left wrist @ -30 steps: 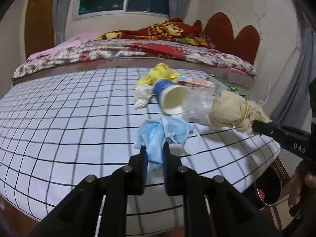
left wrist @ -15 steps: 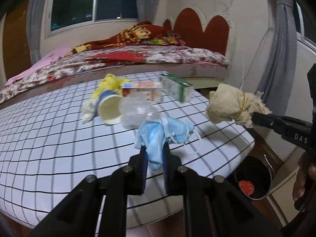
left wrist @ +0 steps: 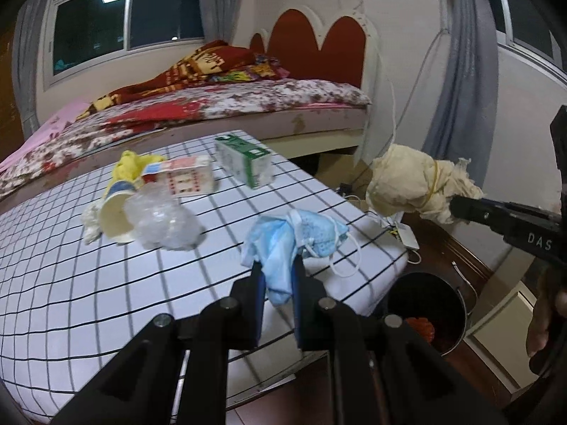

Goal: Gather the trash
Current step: 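Carry cloth and mask over the black bin and open both tools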

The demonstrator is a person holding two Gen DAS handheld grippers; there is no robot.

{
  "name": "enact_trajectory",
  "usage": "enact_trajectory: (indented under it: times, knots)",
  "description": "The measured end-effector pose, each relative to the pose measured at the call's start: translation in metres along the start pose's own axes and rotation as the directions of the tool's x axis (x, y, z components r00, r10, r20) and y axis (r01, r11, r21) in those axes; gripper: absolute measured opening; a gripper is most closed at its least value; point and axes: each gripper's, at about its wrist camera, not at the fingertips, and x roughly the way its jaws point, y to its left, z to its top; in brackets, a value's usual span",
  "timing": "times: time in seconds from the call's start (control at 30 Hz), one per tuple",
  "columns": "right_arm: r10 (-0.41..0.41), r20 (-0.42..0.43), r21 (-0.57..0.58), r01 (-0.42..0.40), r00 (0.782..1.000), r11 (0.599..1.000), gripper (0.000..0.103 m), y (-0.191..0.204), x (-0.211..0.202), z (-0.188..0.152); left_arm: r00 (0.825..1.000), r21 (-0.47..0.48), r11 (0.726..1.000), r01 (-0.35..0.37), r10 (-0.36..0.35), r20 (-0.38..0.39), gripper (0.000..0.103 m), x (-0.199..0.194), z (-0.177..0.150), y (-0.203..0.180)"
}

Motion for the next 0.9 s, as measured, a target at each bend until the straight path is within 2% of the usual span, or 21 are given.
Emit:
enact_trajectory:
  times: [0.53, 0.9]
  knots:
    - [-0.114, -0.014, 0.051, 0.114, 0.993, 0.992, 0.012, -0.055, -0.025, -0.028, 0.995, 0.07, 0.993, 0.096, -0.094, -0.031, 0.014, 0.02, -0.001, -0.065]
    - [-0.2, -0.04, 0.12, 0.203, 0.979, 0.972, 0.012, -0.105, -0.043, -0.052, 0.978, 0.145, 0.969, 0.198, -0.187, -0.088, 0.014, 0.04, -0.01, -0.13]
